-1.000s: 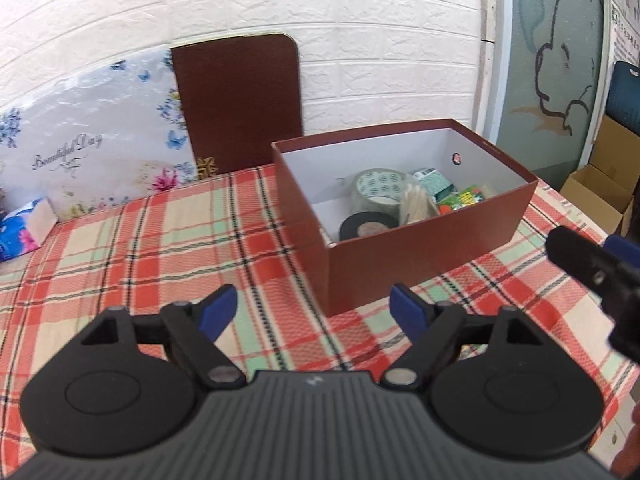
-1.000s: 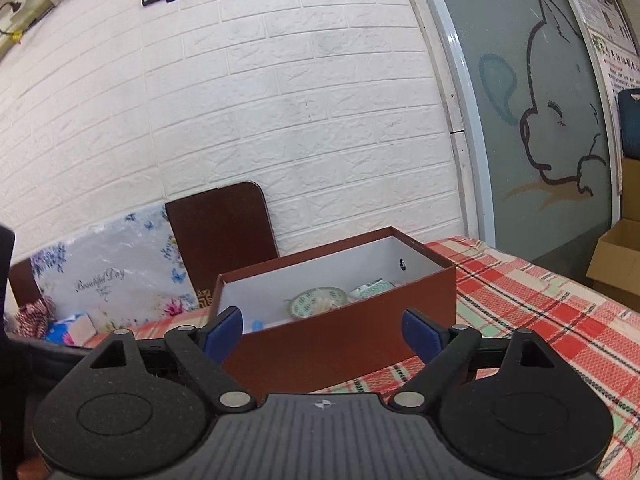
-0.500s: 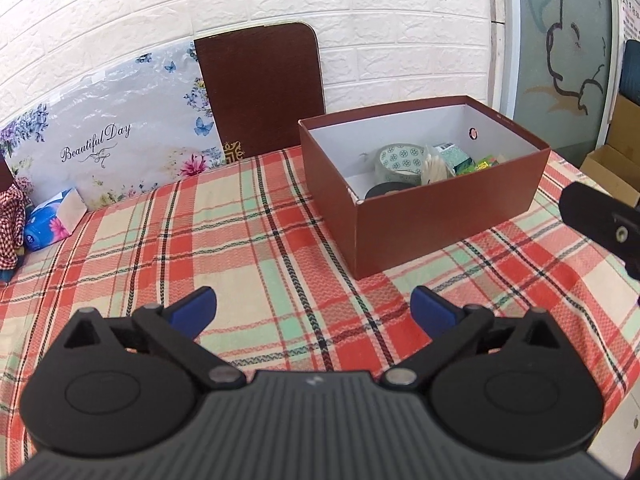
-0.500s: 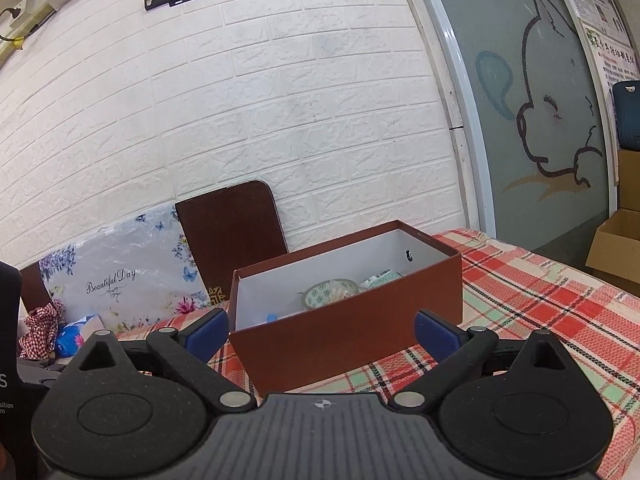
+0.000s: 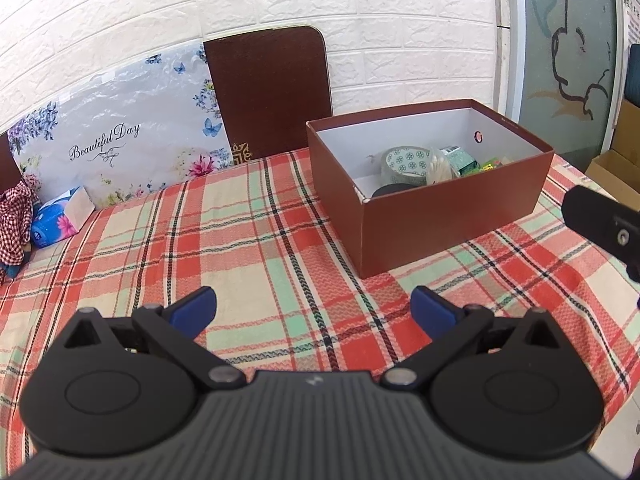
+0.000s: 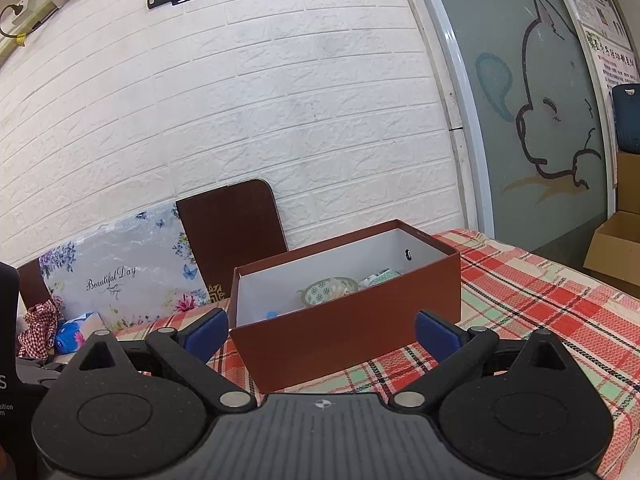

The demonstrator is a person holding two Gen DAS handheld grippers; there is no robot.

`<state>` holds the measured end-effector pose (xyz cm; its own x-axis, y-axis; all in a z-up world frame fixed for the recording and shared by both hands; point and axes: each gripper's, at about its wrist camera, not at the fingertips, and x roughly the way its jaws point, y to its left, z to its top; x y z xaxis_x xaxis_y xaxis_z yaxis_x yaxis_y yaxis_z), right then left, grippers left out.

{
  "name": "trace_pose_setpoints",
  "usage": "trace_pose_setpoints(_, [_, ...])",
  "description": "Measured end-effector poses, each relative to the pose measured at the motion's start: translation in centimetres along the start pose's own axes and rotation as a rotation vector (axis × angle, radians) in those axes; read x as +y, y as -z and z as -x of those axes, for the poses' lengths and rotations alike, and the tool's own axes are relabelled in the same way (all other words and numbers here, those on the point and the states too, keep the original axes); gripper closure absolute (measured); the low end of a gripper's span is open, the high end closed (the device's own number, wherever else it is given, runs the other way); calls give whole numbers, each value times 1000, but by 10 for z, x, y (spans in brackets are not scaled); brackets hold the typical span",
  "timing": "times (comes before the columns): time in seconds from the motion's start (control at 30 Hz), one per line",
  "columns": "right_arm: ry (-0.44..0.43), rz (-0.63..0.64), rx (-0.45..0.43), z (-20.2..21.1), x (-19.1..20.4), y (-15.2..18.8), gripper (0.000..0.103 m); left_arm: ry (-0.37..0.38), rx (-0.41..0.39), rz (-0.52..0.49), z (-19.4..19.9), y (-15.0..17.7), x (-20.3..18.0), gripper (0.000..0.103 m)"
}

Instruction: Organize objects

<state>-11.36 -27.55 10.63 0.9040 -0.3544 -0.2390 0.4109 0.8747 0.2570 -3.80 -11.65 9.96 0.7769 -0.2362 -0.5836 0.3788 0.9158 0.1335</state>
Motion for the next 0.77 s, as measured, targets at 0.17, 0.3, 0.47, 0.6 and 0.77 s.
trace_pose_setpoints(0.17, [2,-4,4,1,1,2,3,-13,14,-8,-1,3,-1,0])
trace_pose_setpoints(0.3, [1,-6,9,0,-1,4,3,-29,28,-11,-4,5,-1,0])
trace_pose_setpoints(0.47, [1,-10,14,0,-2,5,3,-38,50,-15,-6,7,-3,0])
trace_pose_setpoints(0.6, [4,-13,19,0,-2,6,3,-43,60,-15,-8,7,-3,0])
trace_pose_setpoints(0.77, [5,-15,29,-3,-4,8,3,-27,77,-10,-12,10,-3,0])
